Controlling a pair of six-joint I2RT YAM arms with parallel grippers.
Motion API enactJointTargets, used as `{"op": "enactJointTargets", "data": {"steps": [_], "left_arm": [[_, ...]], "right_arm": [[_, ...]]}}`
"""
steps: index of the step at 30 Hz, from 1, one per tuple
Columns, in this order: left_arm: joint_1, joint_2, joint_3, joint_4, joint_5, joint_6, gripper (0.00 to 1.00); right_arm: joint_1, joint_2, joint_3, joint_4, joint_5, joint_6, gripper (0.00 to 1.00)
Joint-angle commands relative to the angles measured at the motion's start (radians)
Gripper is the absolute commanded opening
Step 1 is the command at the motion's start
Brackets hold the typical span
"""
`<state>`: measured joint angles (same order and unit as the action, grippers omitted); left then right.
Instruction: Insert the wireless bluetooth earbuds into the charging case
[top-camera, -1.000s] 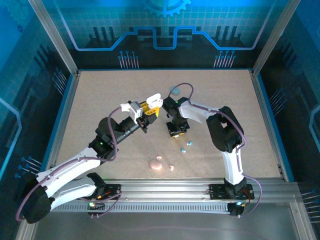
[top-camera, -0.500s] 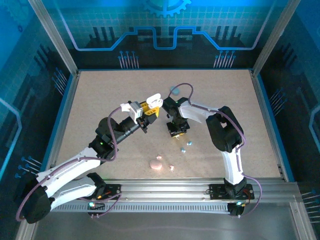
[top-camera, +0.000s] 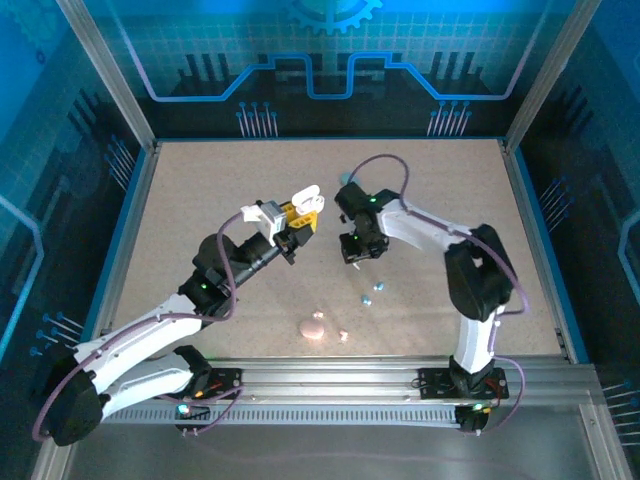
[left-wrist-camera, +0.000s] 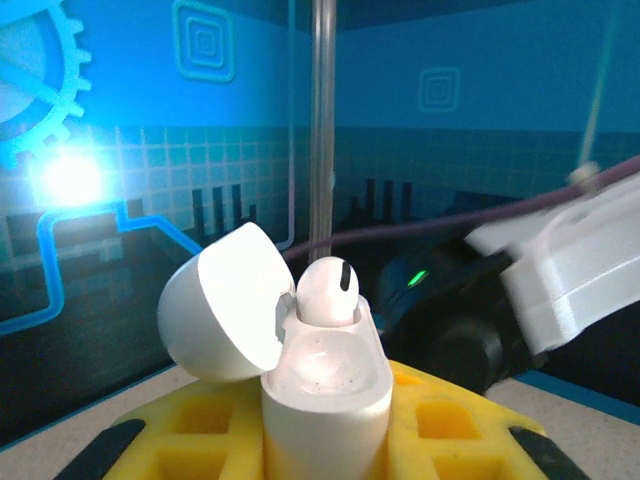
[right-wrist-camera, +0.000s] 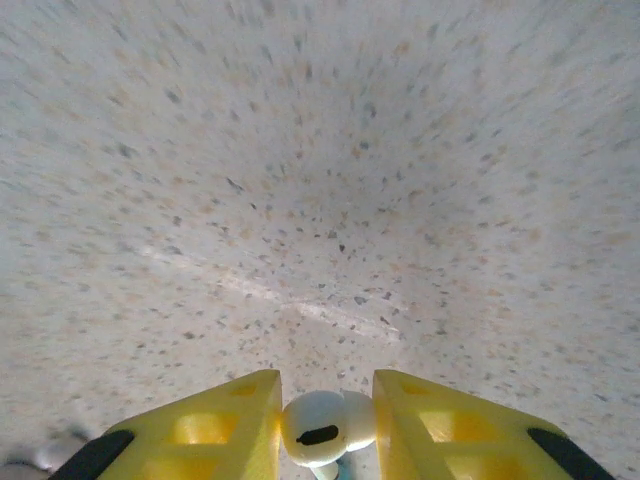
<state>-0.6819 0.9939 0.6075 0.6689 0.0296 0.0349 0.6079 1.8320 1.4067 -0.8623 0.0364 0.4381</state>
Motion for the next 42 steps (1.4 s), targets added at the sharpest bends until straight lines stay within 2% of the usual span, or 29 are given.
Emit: {"op": "enactJointTargets", "data": {"steps": [1, 8, 14, 26, 42], "left_arm": [[-0.006, 0.024, 0.035, -0.045, -0.089, -0.023, 0.23], [-0.005, 0.133, 0.026, 0.055, -0.114, -0.088, 0.23], [-0.024, 0.261, 0.043, 0.197, -0.108, -0.144, 0.21], [-0.103, 0.442, 0.115, 0.363, -0.146, -0.157, 0.21], [-0.133, 0.459, 0.128, 0.419, -0.192, -0.151, 0.22]], "right_arm": [[-0.032, -0.134, -0.032, 0.063, -0.028, 0.045, 0.3], [-0.054, -0.397, -0.027, 0.163, 0.0, 0.093, 0.3], [-0.052, -0.536, -0.006, 0.264, -0.004, 0.12, 0.31], [0.041, -0.606, -0.04, 0.428, 0.032, 0.132, 0.3], [0.1, -0.552, -0.043, 0.454, 0.078, 0.11, 0.31]]}}
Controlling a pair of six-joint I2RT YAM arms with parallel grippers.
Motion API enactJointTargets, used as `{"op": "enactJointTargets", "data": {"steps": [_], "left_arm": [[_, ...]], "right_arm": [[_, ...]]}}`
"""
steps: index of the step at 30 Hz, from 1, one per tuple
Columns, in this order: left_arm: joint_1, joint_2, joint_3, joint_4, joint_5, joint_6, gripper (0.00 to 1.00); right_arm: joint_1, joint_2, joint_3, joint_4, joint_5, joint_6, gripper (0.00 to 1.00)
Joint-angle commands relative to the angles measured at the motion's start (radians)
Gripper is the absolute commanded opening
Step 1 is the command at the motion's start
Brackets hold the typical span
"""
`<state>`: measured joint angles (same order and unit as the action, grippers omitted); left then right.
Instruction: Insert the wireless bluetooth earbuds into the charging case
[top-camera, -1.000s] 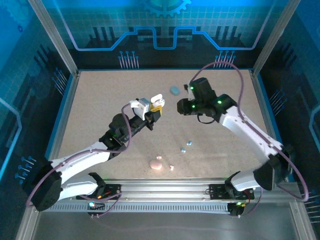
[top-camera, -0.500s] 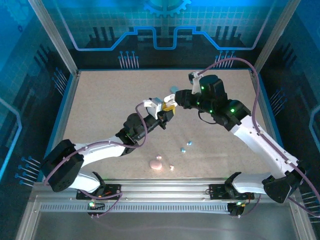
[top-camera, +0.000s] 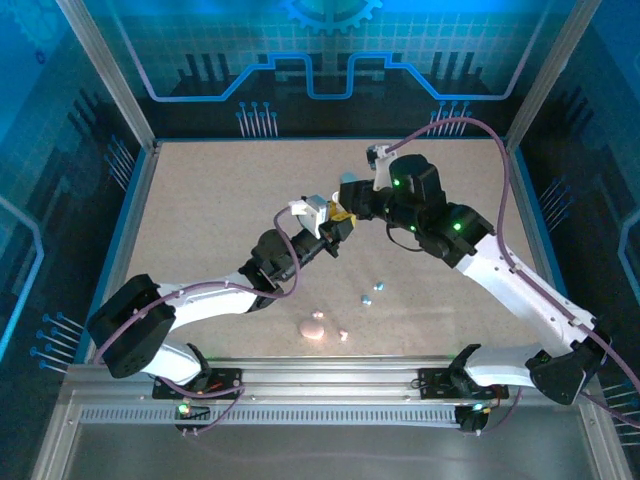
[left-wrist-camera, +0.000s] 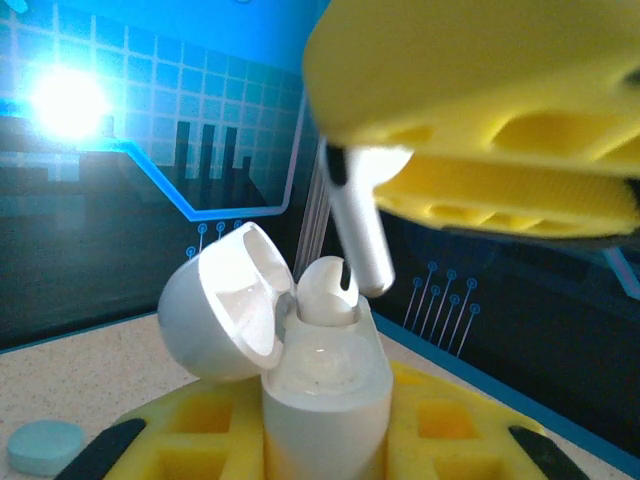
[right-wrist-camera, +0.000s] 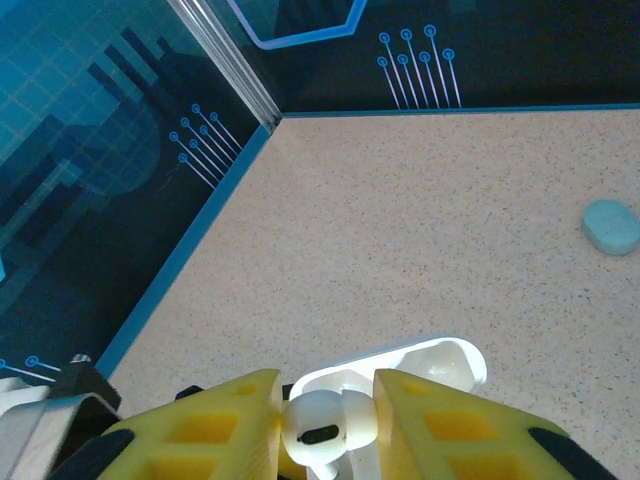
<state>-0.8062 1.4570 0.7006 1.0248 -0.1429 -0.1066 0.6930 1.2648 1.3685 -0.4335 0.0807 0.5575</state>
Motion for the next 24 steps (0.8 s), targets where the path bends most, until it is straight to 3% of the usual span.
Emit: {"op": "enactJointTargets", "data": {"steps": [1, 24], "left_arm": [[-0.011, -0.004, 0.035, 0.063, -0.02, -0.01, 0.22], [-0.012, 0.002, 0.048, 0.116, -0.086, -0.012, 0.23]], "right_arm": [[0.017, 0.018, -0.005, 0.025, 0.035, -0.01, 0.31], [0.028, 0.033, -0.023, -0.014, -0.025, -0.018, 0.3]]}}
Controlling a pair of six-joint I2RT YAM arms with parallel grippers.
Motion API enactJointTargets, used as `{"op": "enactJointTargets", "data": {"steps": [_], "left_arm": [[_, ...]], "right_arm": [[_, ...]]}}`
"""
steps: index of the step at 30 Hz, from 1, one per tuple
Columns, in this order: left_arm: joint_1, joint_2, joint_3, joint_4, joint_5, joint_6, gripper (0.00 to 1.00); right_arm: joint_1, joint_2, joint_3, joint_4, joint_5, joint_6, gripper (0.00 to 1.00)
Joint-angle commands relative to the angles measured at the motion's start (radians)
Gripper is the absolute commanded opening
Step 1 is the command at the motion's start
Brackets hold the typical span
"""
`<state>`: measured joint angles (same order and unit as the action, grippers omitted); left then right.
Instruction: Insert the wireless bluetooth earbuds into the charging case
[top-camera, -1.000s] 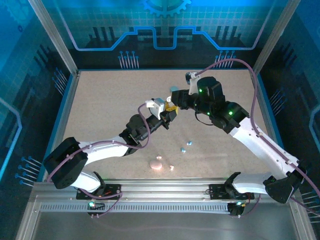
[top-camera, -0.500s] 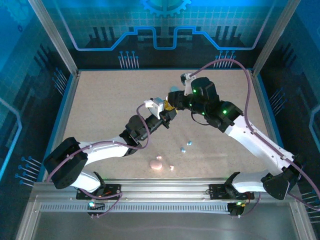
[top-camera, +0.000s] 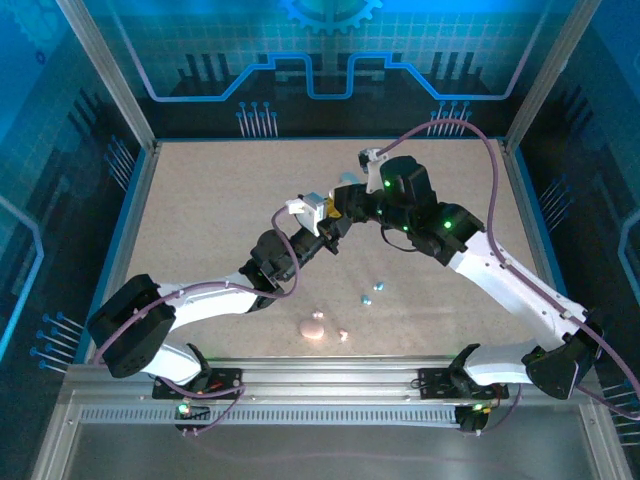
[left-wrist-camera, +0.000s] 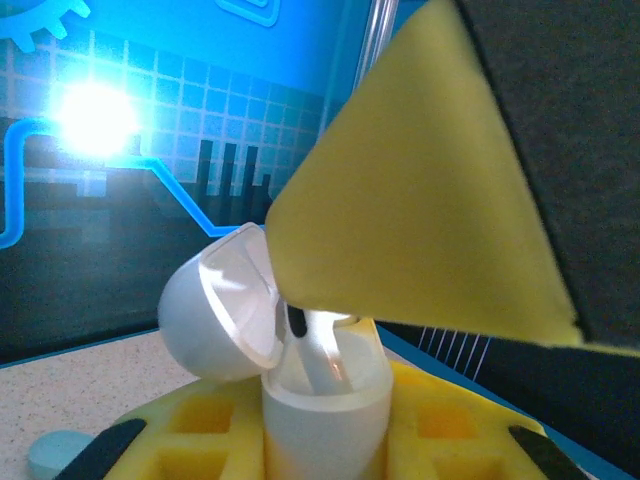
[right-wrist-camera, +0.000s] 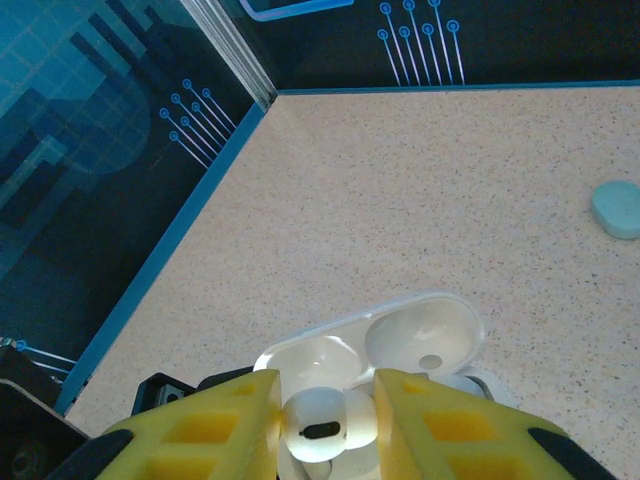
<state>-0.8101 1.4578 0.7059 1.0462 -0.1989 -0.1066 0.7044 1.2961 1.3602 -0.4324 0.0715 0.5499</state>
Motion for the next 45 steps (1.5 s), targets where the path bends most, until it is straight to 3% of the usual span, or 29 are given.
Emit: {"op": "enactJointTargets", "data": {"steps": [1, 18, 30, 37, 45], "left_arm": [[-0.008, 0.003, 0.042, 0.095, -0.028, -0.012, 0.23], [-0.007, -0.015, 0.02, 0.107, -0.006, 0.016, 0.23], [-0.008, -0.024, -0.012, 0.079, 0.049, 0.064, 0.25], [-0.008, -0.067, -0.024, -0.03, 0.187, 0.165, 0.25], [-0.008, -0.126, -0.033, -0.106, 0.283, 0.277, 0.26]], "right_arm": [[0.017, 0.002, -0.016, -0.017, -0.015, -0.01, 0.3], [0.017, 0.009, 0.036, -0.071, -0.016, -0.041, 0.37], [0.005, -0.048, 0.128, -0.076, -0.08, -0.115, 0.48], [-0.111, -0.064, 0.144, -0.155, -0.075, -0.102, 0.5], [-0.236, 0.085, 0.289, -0.371, -0.298, -0.111, 0.51]]}}
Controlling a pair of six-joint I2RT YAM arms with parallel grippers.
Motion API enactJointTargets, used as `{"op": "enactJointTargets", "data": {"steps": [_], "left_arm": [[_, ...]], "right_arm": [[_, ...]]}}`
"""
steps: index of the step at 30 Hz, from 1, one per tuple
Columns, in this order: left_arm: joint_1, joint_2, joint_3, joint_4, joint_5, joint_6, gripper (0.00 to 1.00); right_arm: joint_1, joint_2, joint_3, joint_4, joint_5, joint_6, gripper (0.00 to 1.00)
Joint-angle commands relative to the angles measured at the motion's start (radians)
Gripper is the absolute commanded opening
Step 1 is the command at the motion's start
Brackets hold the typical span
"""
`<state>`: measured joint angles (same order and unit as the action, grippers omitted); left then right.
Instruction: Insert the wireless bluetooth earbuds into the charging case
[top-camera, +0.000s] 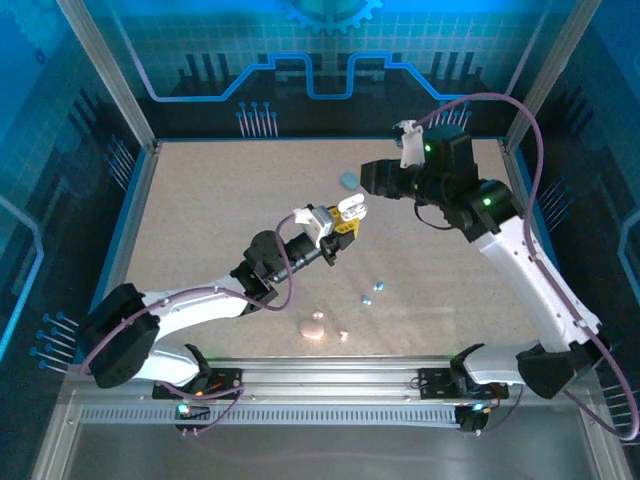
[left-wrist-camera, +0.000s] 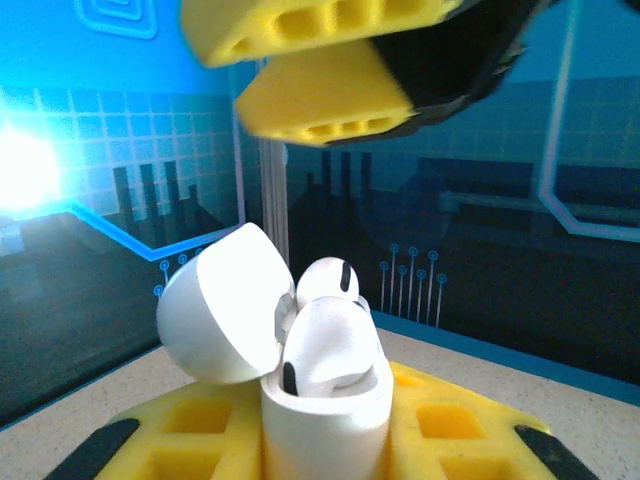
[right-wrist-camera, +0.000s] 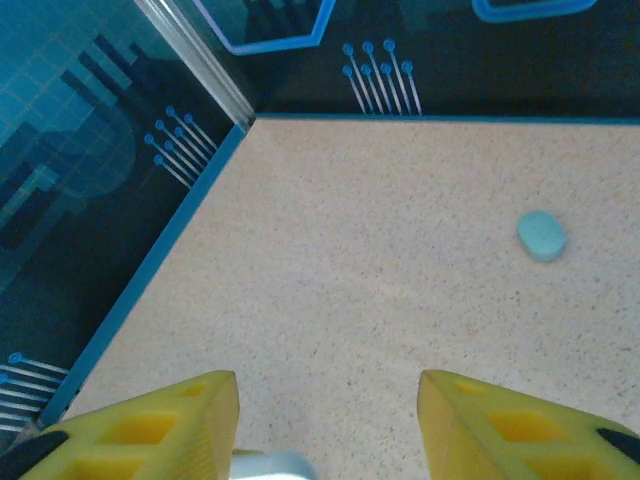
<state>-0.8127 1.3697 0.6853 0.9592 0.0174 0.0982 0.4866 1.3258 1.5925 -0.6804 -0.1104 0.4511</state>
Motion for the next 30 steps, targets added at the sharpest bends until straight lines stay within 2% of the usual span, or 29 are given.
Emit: {"op": "enactJointTargets", "data": {"steps": [1, 12, 30], "left_arm": [[-0.004, -0.042, -0.011, -0.027, 0.071, 0.079, 0.26], [-0.004, -0.049, 0.01, -0.05, 0.096, 0.091, 0.26], [-0.003, -0.046, 0.004, -0.039, 0.038, 0.068, 0.26]], "right_arm": [[-0.02, 0.073, 0.07, -0.137, -0.132, -0.017, 0.52], [-0.022, 0.188, 0.15, -0.277, -0.231, -0.099, 0.53], [-0.039, 0.132, 0.069, -0.292, -0.263, -0.129, 0.46]]}}
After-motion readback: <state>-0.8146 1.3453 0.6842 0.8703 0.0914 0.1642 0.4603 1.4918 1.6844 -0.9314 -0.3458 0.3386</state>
